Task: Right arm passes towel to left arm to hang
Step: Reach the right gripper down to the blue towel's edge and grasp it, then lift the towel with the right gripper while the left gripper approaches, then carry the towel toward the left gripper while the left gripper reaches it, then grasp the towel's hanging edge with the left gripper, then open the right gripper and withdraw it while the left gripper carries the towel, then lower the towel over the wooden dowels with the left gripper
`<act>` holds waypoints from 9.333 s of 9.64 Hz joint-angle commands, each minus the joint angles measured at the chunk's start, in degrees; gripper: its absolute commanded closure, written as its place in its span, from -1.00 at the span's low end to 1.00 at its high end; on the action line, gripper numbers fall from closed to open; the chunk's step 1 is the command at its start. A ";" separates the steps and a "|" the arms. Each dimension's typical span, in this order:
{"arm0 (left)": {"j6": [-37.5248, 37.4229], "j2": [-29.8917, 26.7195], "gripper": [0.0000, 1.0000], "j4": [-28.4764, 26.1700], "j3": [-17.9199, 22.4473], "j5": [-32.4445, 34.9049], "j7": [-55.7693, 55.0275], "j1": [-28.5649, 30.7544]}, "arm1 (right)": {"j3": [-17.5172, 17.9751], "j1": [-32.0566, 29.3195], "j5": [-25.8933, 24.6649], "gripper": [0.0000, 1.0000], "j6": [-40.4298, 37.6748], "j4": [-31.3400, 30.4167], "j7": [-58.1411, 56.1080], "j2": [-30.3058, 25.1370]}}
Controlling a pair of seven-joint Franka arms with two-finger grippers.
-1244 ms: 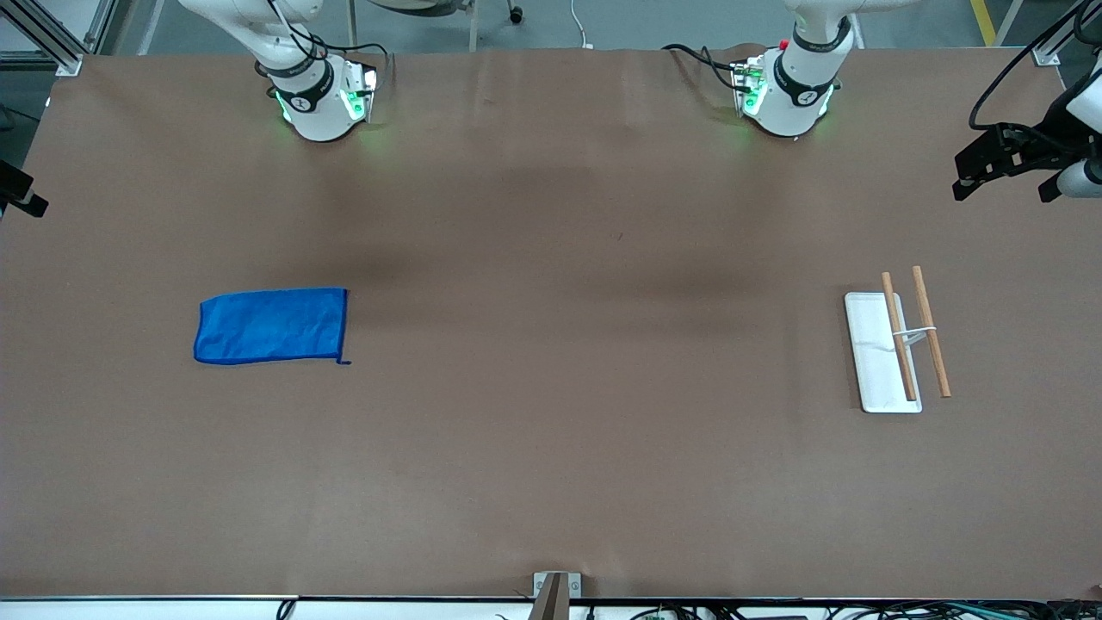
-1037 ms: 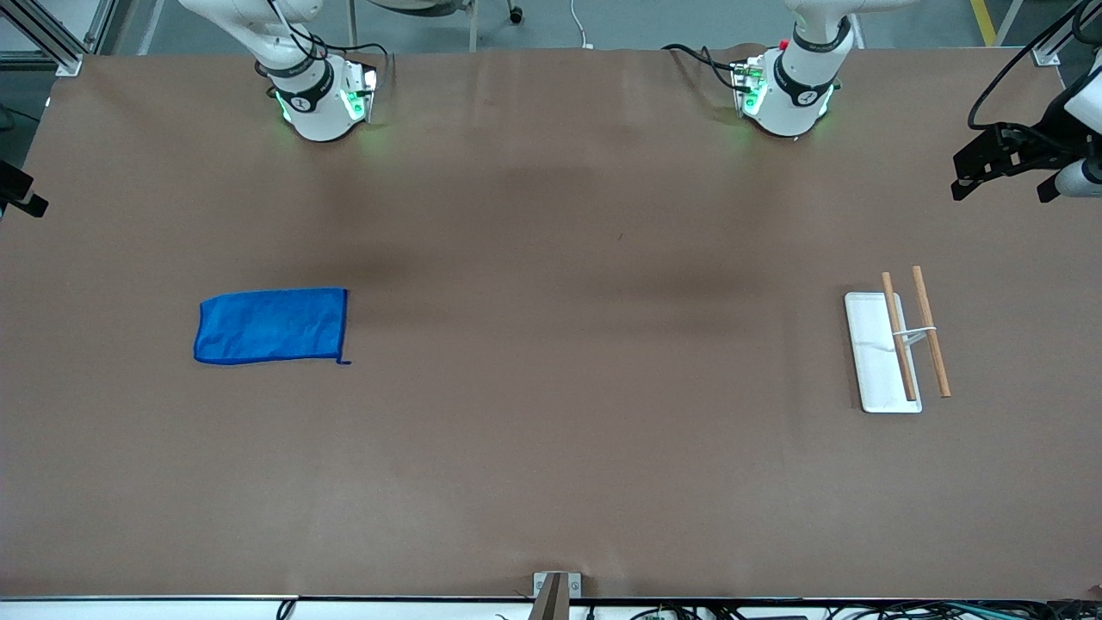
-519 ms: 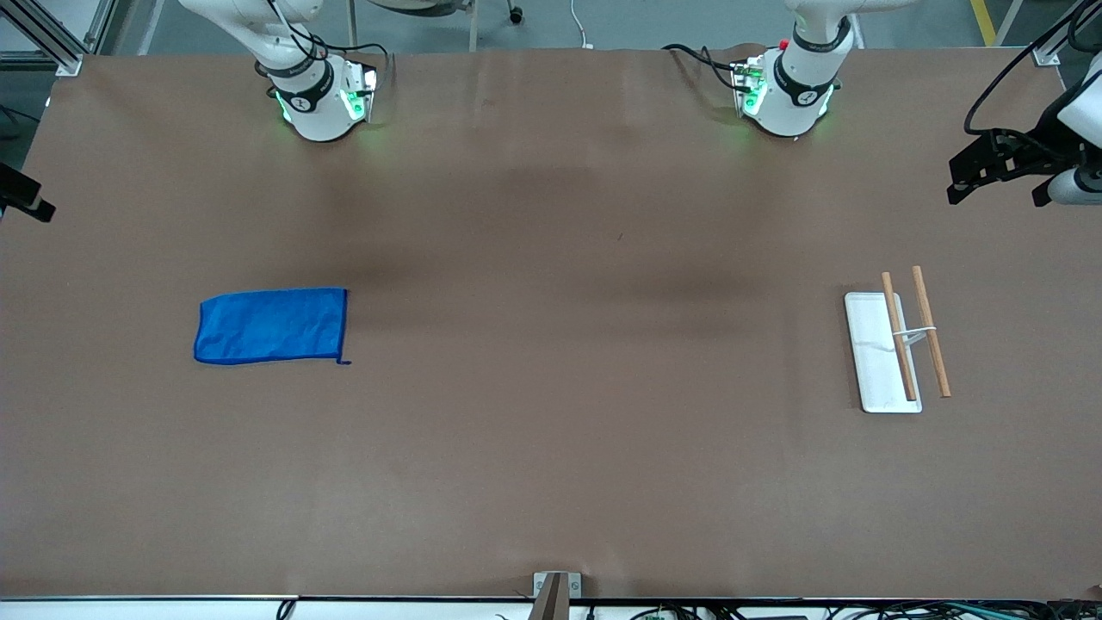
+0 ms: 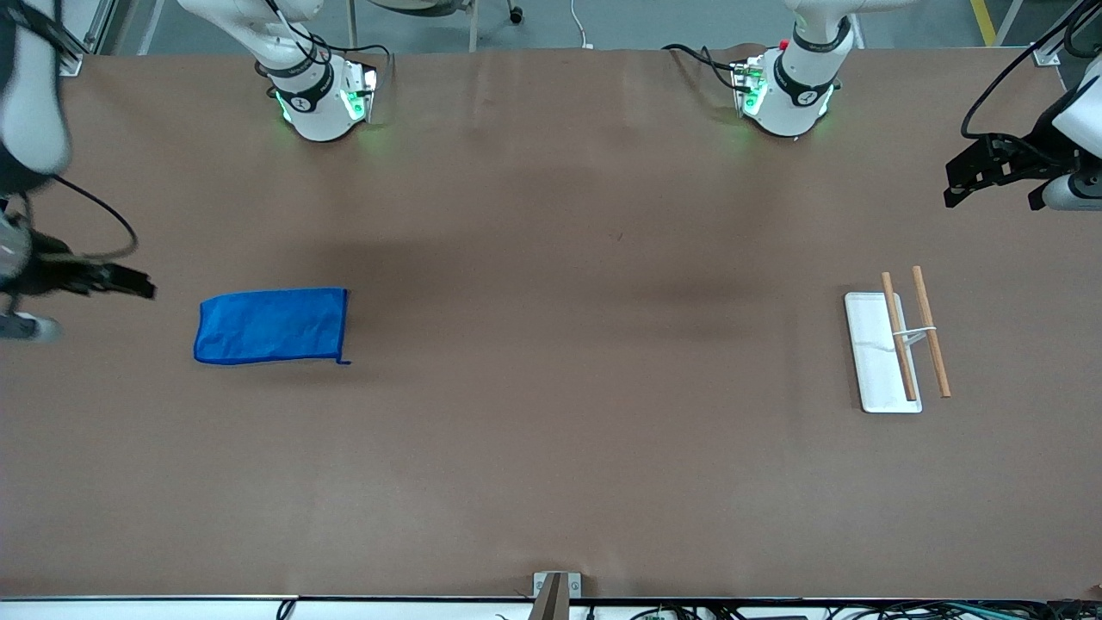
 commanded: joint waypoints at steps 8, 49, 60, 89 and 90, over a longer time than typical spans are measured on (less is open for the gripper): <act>-0.46 1.45 -1.00 0.00 -0.20 -0.68 0.75 -0.10 | -0.06 -1.04 -0.17 -1.00 46.40 -29.58 -6.40 9.55; -9.51 41.35 -0.69 -24.52 -9.96 -109.21 58.32 -4.75 | 19.36 23.56 103.97 1.00 24.61 2.57 -7.45 5.60; -9.60 39.86 0.85 -21.45 -12.86 -110.63 55.68 -2.38 | 19.27 24.54 103.98 1.00 25.94 2.84 -8.77 6.83; 8.85 17.44 1.00 -9.05 -11.89 4.30 -29.77 17.82 | -1.12 -1.39 -0.08 -1.00 -17.72 16.03 3.71 -10.74; 10.60 18.40 1.00 -8.88 -11.98 5.11 -26.18 19.48 | -1.12 -1.48 -0.17 -1.00 -18.26 15.24 3.80 -10.75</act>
